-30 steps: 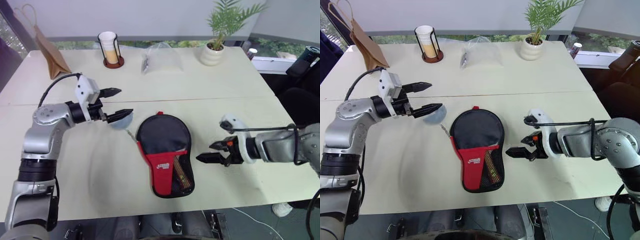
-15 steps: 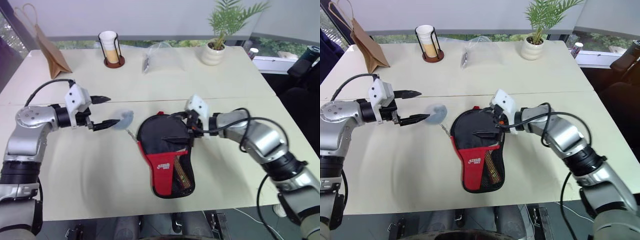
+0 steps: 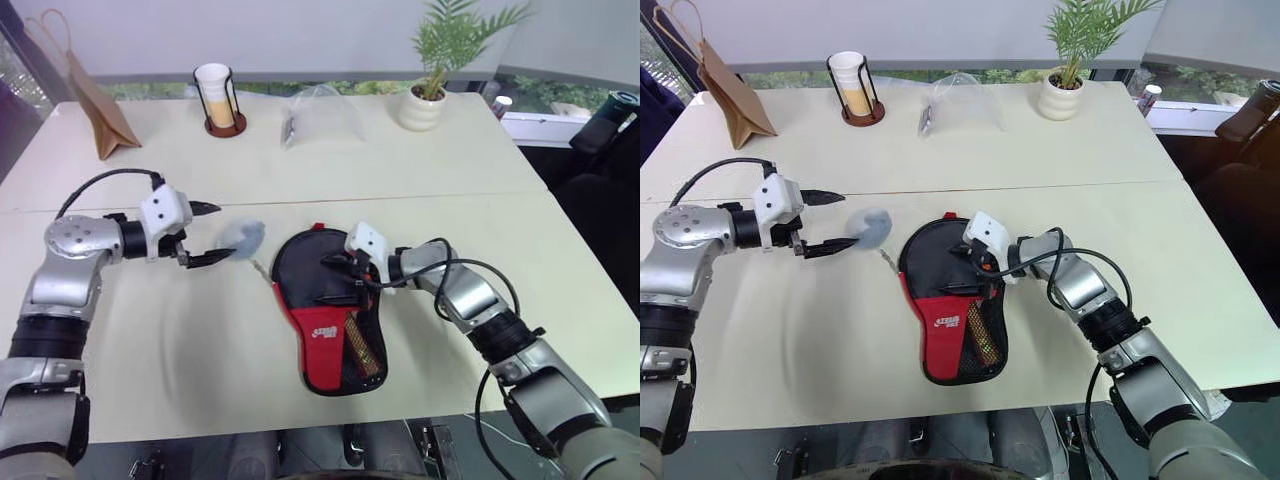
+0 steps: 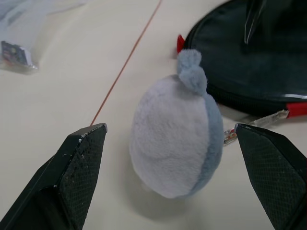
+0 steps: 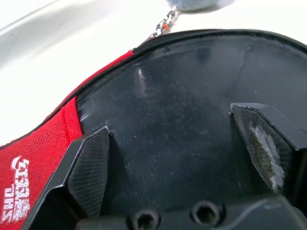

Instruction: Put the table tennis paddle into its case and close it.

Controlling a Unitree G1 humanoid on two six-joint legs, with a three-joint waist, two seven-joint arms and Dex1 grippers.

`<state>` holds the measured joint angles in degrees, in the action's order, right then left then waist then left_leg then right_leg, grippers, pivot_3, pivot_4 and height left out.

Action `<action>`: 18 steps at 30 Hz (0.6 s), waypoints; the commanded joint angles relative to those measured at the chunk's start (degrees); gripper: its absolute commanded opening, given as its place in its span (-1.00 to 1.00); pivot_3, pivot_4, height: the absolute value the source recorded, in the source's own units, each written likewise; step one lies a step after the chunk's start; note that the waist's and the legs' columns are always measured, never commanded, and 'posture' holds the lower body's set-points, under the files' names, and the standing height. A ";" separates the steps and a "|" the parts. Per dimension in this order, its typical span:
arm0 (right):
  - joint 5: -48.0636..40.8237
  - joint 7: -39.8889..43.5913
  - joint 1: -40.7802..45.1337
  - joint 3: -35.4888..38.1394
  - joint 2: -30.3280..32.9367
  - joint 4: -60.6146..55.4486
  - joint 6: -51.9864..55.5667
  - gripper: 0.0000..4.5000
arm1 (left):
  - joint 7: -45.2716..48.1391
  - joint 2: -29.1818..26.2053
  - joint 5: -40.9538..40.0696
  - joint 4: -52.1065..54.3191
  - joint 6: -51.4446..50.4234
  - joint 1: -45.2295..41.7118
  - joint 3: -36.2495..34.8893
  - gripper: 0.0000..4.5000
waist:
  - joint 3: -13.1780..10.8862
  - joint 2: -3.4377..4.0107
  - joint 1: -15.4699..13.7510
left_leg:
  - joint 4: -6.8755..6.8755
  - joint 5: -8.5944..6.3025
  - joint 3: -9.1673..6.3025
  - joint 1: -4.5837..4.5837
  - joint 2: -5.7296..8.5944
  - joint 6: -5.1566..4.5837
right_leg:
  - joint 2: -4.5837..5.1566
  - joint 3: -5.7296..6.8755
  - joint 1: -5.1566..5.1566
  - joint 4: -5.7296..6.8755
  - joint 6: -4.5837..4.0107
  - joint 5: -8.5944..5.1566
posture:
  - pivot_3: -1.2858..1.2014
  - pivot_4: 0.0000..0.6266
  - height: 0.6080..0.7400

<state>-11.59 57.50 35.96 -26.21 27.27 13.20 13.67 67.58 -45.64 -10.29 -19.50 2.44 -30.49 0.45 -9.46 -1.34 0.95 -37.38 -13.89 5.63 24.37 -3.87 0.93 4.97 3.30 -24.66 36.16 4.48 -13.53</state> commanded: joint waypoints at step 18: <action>7.83 2.09 -0.85 0.39 -1.63 5.43 -1.64 1.00 | -3.13 10.16 8.90 -28.11 12.05 -14.16 5.07 -0.29 | 0.04 -0.01 -0.19 | -0.07 0.02 0.00 -0.19 -0.01 0.04 | -0.01 0.00 0.18 0.10 0.01 0.02 | 0.03 -0.52 1.00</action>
<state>-7.50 59.59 36.73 -24.39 24.73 16.88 10.48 65.28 -34.86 -1.63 -47.07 13.90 -43.20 6.43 -9.42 -1.36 0.76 -37.48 -13.86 5.62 24.16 -3.88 0.96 4.96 3.30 -24.47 36.28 4.50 -13.51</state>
